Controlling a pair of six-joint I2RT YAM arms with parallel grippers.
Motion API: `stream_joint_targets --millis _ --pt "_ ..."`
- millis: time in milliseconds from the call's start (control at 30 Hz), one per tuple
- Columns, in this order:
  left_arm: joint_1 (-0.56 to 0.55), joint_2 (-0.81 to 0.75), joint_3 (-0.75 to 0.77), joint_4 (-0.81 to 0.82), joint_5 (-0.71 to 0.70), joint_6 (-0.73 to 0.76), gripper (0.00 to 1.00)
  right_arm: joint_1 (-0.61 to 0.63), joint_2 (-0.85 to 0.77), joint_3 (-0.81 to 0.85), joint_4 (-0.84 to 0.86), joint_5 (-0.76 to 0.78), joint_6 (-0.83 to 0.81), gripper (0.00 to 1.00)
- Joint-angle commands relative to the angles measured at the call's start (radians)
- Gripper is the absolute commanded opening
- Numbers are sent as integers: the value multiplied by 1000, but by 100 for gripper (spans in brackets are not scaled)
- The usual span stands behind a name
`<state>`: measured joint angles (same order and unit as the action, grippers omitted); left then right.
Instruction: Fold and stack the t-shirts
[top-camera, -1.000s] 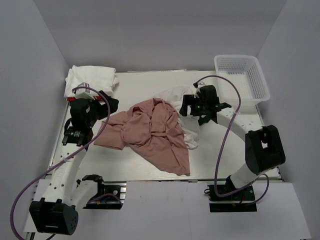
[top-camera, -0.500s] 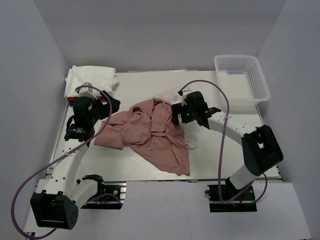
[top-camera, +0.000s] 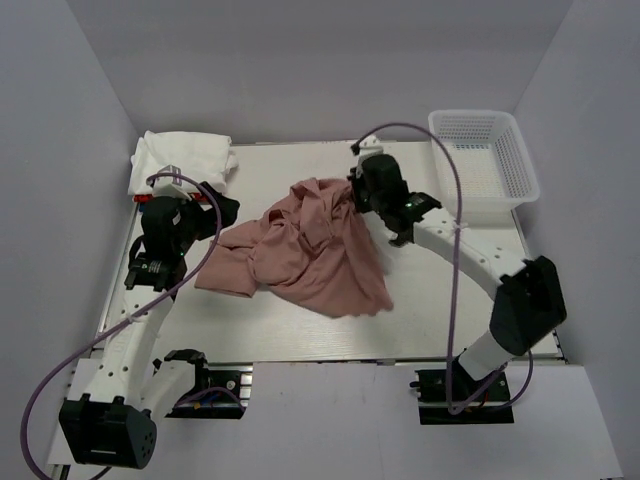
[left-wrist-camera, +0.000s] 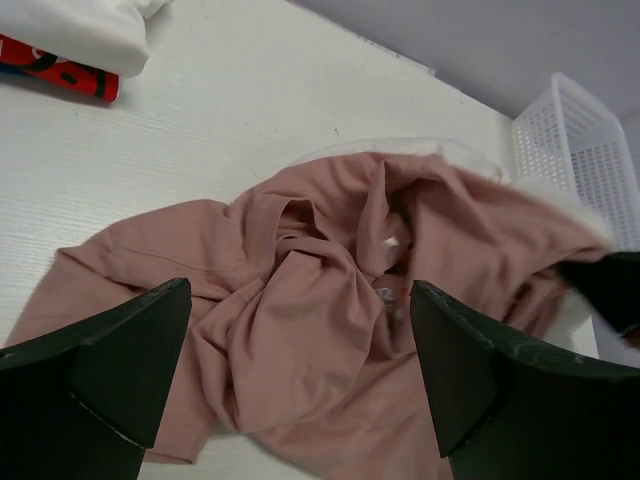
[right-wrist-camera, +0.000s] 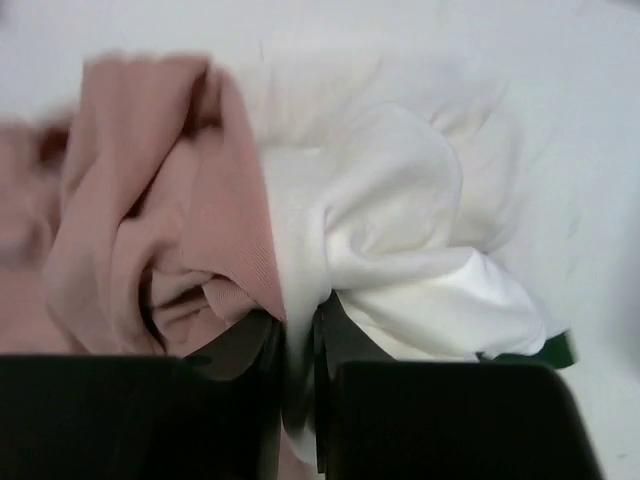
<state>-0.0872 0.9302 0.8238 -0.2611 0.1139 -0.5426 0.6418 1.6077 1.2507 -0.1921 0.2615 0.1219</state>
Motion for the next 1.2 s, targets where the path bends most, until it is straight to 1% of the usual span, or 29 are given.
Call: stream_joint_targets --millis 0,67,100,133,167,200,233,267,300,367,400,467,500,567,633,667,700,733,767,833,900,967,1000,1100,1133,1167 --pt "-2 -50 6 16 30 4 100 -11 -183 186 210 136 -37 0" --pt "-2 -82 -5 39 44 4 100 -14 -219 222 241 176 -88 0" --pt "-2 -82 -5 39 44 4 100 -16 -223 298 267 188 -105 0" --pt "-2 -94 -5 39 44 4 100 -24 -223 334 266 212 -114 0" --pt "-2 -94 -5 39 44 4 100 -19 -201 367 263 269 -146 0" --pt "-2 -103 -5 39 33 4 100 -27 -189 477 264 318 -174 0" --pt "-2 -103 -5 28 33 4 100 -34 -161 512 273 347 -206 0" --pt "-2 -103 -5 28 33 4 100 -36 -146 547 290 414 -229 0" --pt "-2 -103 -5 17 24 4 100 -44 -108 653 351 483 -325 0" --pt "-2 -103 5 8 24 4 100 -70 -37 725 413 553 -411 0" --pt "-2 -94 5 -1 12 4 100 -88 37 824 509 623 -568 0" --pt "-2 -94 14 -12 -3 4 100 -122 95 884 598 689 -687 0" --pt "-2 -94 14 -12 -16 4 100 -152 168 974 757 721 -846 0" --pt "-2 -94 14 -12 -25 4 100 -206 211 1064 848 736 -940 0" --pt "-2 -94 14 -12 -25 13 100 -282 235 1086 841 682 -947 0" --pt "-2 -94 14 -12 -25 13 100 -300 224 1064 836 668 -914 0" --pt "-2 -94 23 -12 -25 13 100 -342 213 1031 824 606 -892 0" --pt "-2 -82 23 -12 -25 13 100 -381 198 1015 824 587 -836 0" --pt "-2 -73 23 -12 -25 13 100 -396 205 1009 788 566 -818 0" --pt "-2 -61 23 -12 -25 13 100 -461 243 1030 775 517 -782 0" --pt "-2 -51 23 -12 -25 23 100 -496 271 1059 787 484 -781 0" --pt "-2 -42 32 -21 -25 23 100 -534 281 1050 793 438 -717 0" --pt "-2 -33 32 -21 -25 32 100 -577 284 1061 799 436 -682 0" --pt "-2 -24 32 -12 -34 32 100 -629 293 1052 859 421 -653 0" --pt "-2 -24 32 -3 -34 41 100 -628 293 1049 861 417 -650 0" --pt "-2 -13 32 -3 -34 41 100 -630 281 1047 802 363 -648 0"
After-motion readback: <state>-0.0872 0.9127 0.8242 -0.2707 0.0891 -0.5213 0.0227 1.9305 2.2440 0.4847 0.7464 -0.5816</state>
